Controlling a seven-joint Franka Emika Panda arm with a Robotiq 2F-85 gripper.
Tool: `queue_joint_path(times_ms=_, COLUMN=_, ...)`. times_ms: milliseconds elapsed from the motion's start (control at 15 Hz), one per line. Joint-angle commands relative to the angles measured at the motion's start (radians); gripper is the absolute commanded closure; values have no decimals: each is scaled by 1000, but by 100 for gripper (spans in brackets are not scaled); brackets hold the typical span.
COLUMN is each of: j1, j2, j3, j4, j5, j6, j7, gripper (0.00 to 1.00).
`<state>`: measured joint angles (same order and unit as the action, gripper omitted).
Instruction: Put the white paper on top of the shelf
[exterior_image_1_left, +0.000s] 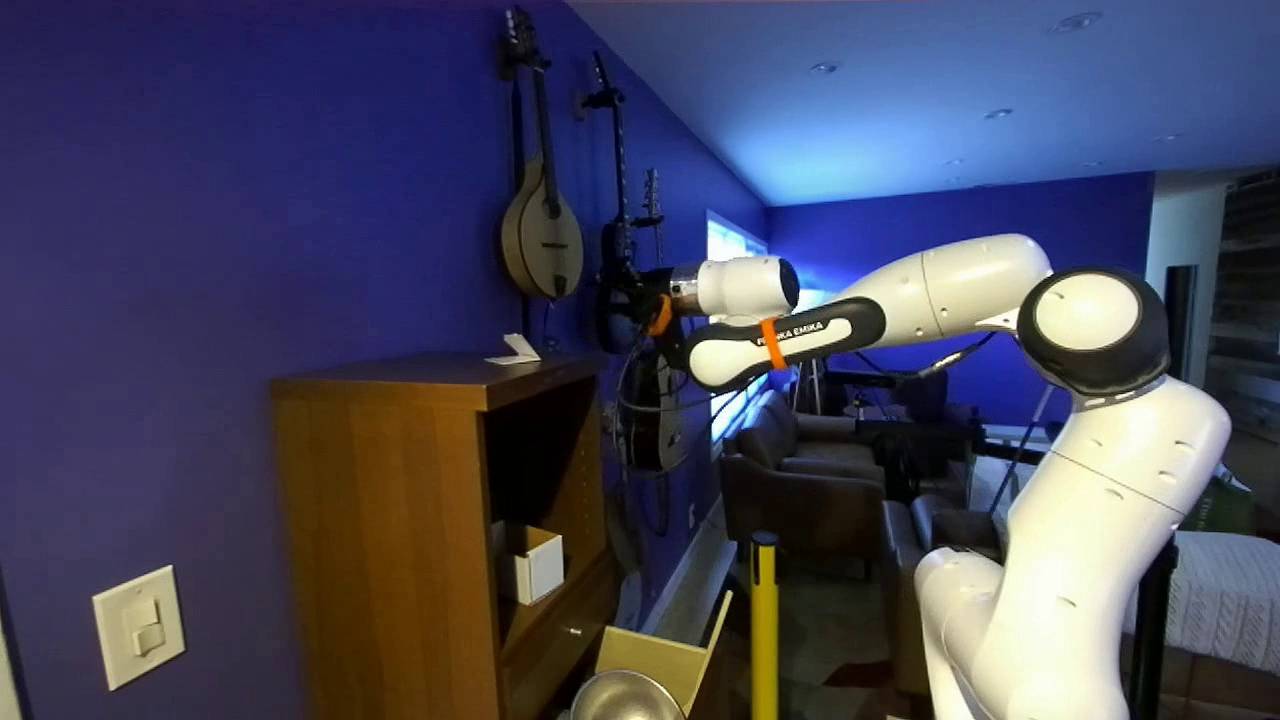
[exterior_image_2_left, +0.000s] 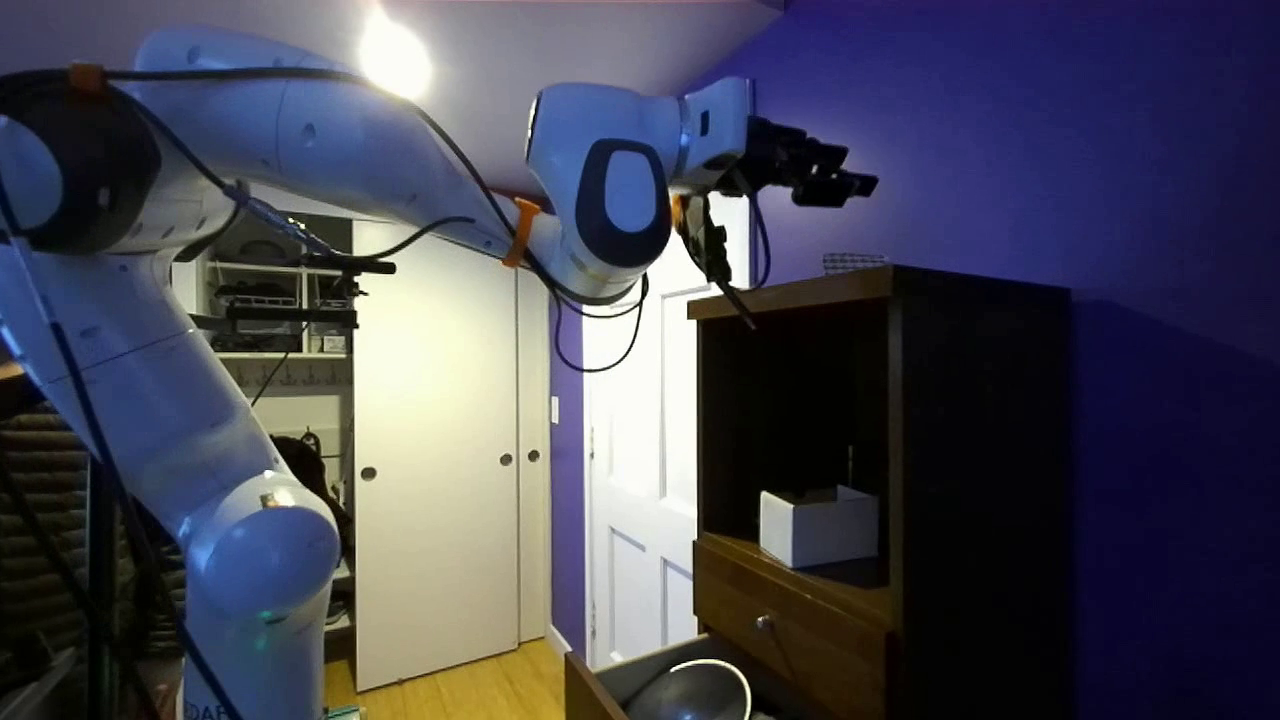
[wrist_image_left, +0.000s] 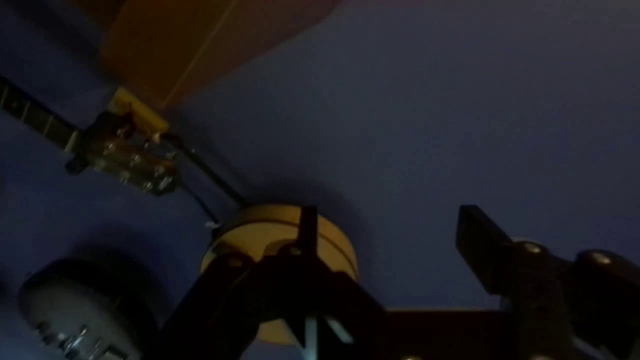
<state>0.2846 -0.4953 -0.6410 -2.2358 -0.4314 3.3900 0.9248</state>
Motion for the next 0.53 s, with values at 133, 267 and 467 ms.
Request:
queue_joint_path(times_ms=133, j1=-290, j2=32, j3=182, j4=-24, j5=303, j6=-125, j7=-396, gripper=0)
queue_joint_path(times_ms=267, j1=-424, j2=44, j3=247, j4=-42, j5=182, j6=-174, j7=-342, gripper=0)
queue_joint_path(times_ms=467, j1=-638, j2=53, j3=377, j4=-80, j5=97, j6=-214, j7=-343, gripper=0)
